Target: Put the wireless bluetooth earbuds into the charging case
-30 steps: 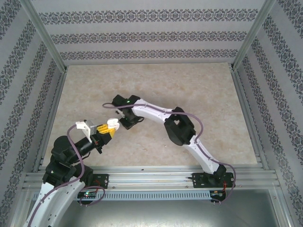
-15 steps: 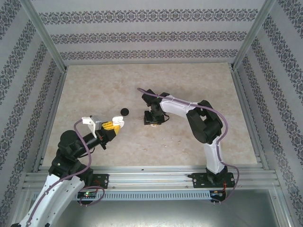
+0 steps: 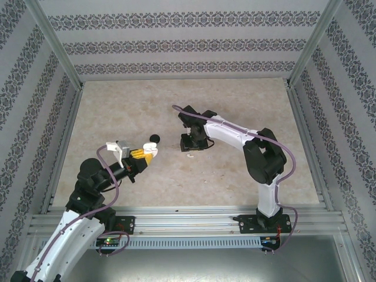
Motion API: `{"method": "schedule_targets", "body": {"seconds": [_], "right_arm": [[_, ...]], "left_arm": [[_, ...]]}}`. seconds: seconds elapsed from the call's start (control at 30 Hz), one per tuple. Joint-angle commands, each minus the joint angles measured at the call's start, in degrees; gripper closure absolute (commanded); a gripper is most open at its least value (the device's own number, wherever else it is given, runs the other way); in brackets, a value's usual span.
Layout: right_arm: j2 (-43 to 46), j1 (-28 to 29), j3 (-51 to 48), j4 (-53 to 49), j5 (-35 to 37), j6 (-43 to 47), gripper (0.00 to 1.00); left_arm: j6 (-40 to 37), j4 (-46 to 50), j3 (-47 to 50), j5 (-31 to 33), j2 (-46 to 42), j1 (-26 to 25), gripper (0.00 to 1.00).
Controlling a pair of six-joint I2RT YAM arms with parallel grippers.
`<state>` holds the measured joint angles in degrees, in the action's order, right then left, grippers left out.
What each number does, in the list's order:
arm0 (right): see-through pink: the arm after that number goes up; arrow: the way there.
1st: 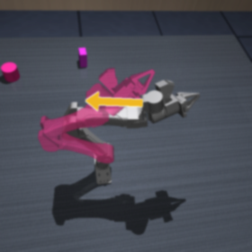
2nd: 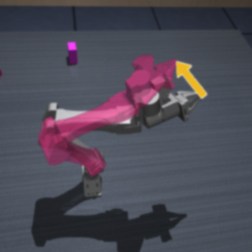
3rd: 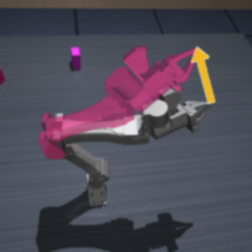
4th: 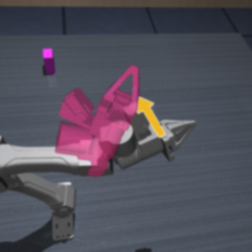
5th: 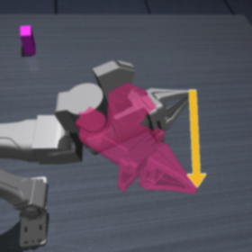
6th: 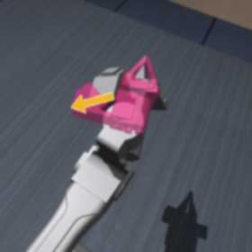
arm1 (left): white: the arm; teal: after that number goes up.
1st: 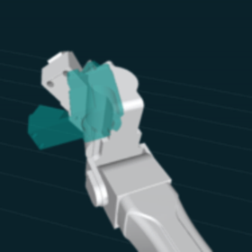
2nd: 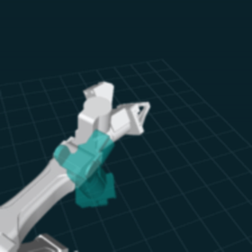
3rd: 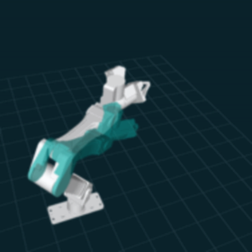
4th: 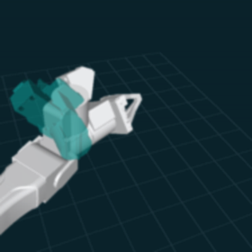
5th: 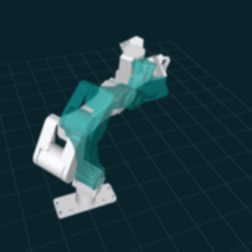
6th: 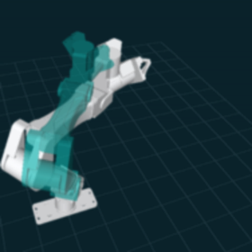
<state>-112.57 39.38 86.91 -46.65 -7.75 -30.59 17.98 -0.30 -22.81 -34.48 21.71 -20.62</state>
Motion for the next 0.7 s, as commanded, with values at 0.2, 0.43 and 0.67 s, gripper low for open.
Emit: {"method": "schedule_targets", "body": {"seconds": [0.2, 0.43, 0.67], "right_arm": [[-6.57, 5.48, 11.51, -13.73, 15.33, 12.79, 0.60], [-12.31, 7.37, 17.24, -16.60, 15.95, 16.81, 0.66], [-15.18, 7.66, 18.64, -16.83, 15.86, 18.39, 0.66]], "left_arm": [[1.79, -5.08, 0.22, -0.61, 1.30, -0.13, 1.00], [1.75, -5.27, 0.31, -0.65, 2.11, -0.05, 1.00], [1.07, -4.28, 0.22, -0.07, 2.17, -0.04, 1.00]]}}
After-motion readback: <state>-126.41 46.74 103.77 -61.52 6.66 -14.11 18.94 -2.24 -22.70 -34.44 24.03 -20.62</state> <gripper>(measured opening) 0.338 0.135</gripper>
